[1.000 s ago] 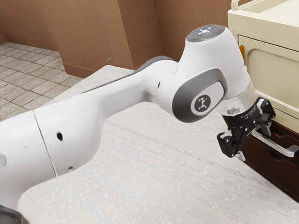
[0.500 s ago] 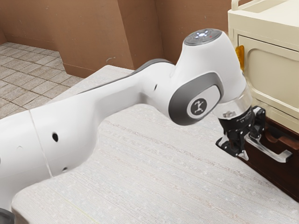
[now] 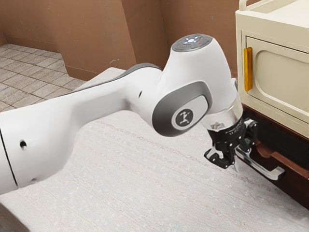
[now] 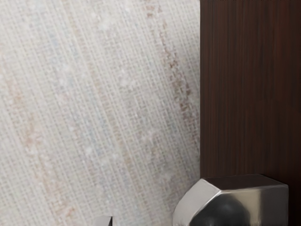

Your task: Pull the drawer handle with one arm to open the drawer

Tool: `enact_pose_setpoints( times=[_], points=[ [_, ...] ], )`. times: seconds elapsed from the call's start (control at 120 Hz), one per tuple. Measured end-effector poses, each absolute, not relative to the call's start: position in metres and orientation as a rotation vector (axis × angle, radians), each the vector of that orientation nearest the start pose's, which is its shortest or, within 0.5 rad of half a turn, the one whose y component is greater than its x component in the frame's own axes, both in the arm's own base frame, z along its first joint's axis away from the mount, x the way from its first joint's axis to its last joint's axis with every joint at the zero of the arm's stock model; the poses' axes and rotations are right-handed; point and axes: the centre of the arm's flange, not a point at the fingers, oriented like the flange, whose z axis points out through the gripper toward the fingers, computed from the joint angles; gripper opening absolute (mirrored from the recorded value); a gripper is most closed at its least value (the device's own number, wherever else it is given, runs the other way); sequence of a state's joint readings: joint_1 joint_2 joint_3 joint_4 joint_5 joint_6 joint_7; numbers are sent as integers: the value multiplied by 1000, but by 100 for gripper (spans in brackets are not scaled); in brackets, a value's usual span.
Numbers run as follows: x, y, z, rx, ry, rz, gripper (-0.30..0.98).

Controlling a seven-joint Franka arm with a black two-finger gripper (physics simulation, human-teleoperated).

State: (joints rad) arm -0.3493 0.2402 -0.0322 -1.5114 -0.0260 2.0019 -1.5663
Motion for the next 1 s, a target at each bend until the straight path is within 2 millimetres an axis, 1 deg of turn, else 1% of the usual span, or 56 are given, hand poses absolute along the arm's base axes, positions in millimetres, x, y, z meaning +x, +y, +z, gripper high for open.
enact_pose_setpoints(
  times=[0.283,0.458,1.0],
  points=[
    [592,-238,554,-2787,-1867,-217,14],
    [581,-235,551,-2789,-1850,-231,14],
    [557,-231,552,-2806,-1801,-300,14]
  ],
)
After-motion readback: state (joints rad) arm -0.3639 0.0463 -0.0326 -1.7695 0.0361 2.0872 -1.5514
